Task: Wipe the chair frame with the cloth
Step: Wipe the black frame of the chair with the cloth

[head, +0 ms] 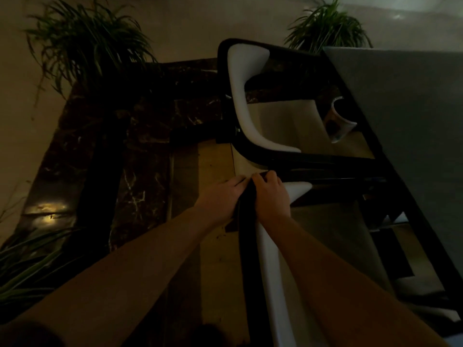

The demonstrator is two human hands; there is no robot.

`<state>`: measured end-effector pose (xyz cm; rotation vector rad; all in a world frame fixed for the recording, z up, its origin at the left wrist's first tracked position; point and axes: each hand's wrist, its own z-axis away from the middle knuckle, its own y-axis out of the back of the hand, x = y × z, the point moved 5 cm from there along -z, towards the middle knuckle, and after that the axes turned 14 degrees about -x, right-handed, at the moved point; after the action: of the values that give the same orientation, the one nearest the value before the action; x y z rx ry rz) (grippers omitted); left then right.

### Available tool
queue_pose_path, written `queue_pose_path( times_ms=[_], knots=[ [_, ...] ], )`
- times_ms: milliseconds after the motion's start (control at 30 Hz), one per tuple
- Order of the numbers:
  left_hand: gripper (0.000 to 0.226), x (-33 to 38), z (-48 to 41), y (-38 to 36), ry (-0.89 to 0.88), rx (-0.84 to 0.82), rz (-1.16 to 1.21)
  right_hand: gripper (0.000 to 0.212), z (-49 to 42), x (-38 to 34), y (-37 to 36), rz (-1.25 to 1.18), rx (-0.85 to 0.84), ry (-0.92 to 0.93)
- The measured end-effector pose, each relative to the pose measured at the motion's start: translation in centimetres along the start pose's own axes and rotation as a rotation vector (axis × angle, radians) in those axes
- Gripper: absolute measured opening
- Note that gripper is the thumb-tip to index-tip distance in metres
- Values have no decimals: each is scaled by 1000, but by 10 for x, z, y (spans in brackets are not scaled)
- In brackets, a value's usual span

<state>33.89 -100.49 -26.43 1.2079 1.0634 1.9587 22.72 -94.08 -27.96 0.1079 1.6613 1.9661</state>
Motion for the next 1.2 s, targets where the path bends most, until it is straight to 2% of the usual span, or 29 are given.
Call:
queue_pose_path(
  times_ms=[233, 400, 433, 633, 800, 967, 1067, 1200],
  knots=[
    [62, 29, 62, -34, 3, -64, -5, 47, 77, -13, -21, 36, -104, 8],
    [74, 55, 113, -90, 66, -208, -25, 41, 155, -10, -45, 13, -179, 32],
    [73, 86, 148, -99, 69, -247, -54, 42, 202, -13, -42, 4, -216, 46],
    [69, 177, 245, -150, 100, -355, -26, 41, 336, 0, -74, 23, -323, 68],
    [62, 258, 309, -187, 138, -441, 29, 68, 435, 19, -97, 2, -451, 19],
    [52, 306, 345, -226, 97, -572, -24, 39, 500, 41, -109, -27, -510, -7],
    [46, 317, 366, -237, 84, -641, -34, 45, 526, 41, -121, 4, -642, 53],
    [43, 305, 382, -216, 147, -580, -38, 46, 528, 22, -108, 1, -558, 67]
  ],
)
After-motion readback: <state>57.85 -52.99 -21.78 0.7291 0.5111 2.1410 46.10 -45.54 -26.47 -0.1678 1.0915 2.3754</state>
